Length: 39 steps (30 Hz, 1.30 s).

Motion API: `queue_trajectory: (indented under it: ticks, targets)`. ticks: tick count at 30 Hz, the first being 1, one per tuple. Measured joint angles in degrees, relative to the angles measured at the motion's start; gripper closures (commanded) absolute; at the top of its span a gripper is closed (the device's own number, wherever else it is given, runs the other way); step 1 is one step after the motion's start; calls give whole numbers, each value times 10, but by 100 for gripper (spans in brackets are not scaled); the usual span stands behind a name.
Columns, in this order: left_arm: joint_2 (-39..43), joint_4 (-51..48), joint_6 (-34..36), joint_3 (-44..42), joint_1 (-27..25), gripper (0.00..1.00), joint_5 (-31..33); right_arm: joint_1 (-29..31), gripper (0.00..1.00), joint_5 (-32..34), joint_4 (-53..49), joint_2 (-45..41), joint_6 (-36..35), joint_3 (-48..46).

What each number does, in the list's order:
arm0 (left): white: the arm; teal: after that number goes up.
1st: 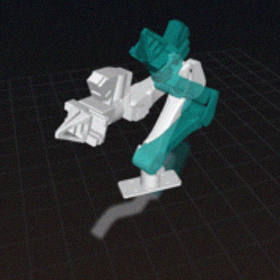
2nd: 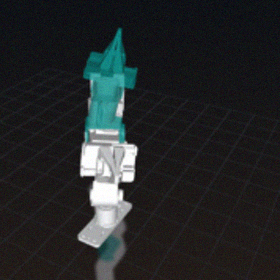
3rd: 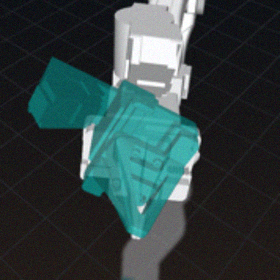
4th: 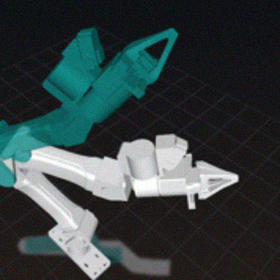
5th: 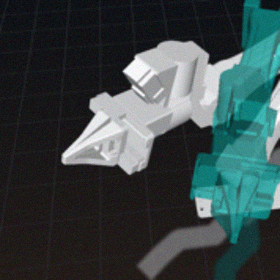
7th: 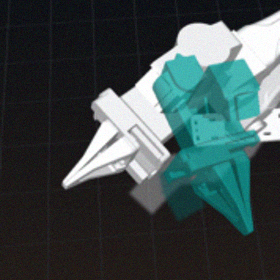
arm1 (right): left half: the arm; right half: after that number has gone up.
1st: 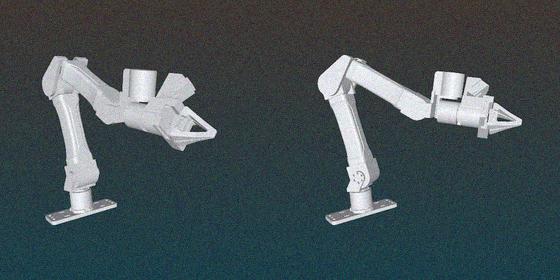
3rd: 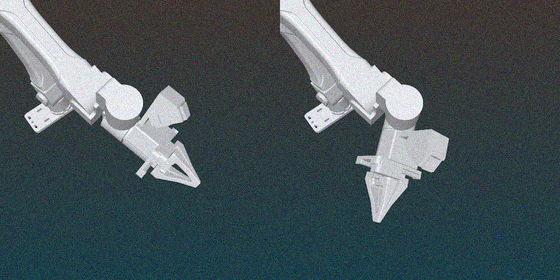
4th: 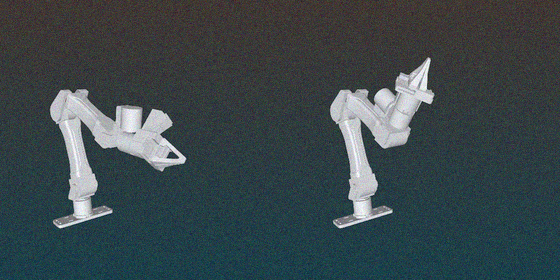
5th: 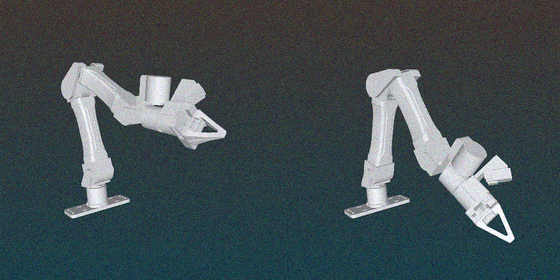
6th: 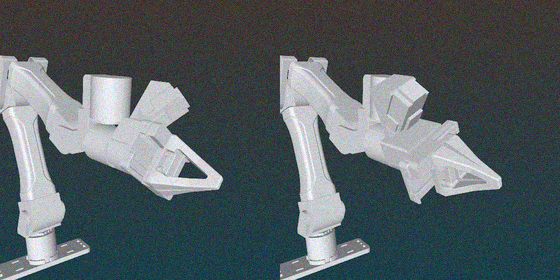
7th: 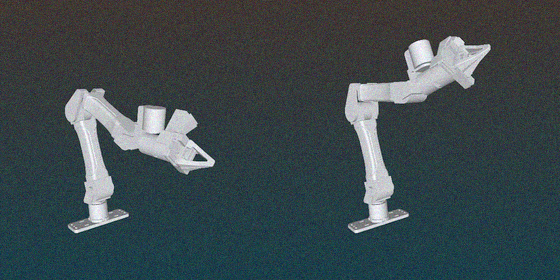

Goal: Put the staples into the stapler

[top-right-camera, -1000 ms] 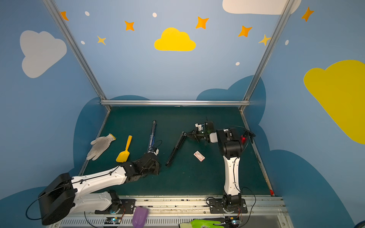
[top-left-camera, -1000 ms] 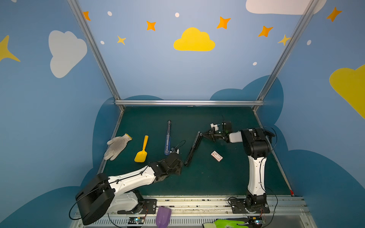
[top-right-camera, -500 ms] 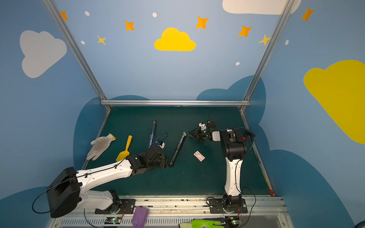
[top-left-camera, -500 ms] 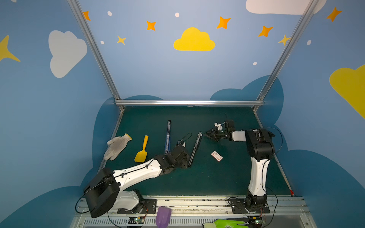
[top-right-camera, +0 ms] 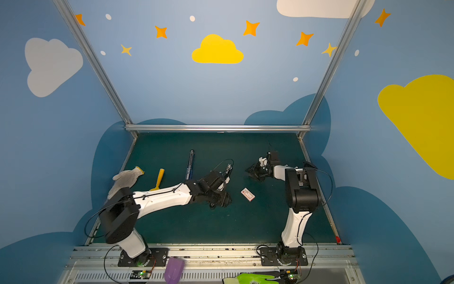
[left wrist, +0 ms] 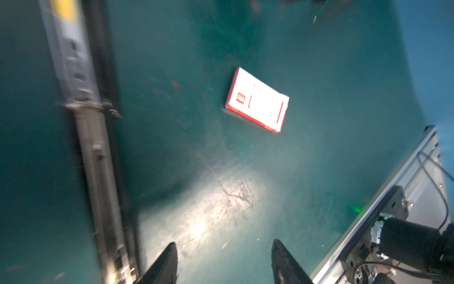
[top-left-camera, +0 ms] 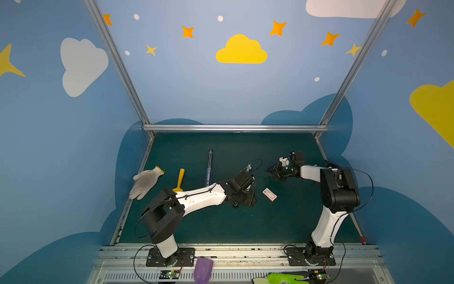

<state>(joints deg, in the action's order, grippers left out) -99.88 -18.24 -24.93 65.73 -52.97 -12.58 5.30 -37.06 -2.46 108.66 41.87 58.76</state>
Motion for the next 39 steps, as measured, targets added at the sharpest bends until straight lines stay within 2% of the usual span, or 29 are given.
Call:
queue_trajectory:
  ticks: [4,9,22,28,39]
  targets:
    - [-82,-35,17,54,-3,39,-16,-31,58,2,-9,-37,-6,-43]
    - [-109,-77,27,69,3,39,7,-58,58,2,-25,-79,-16,-79]
    - [-128,-108,47,97,151,38,83,-62,58,1,-60,-166,-48,-107]
    - [-151,-103,56,131,179,30,83,-65,58,1,-70,-171,-53,-117]
    - [-252,-107,56,279,206,30,66,-70,60,0,-84,-190,-60,-121]
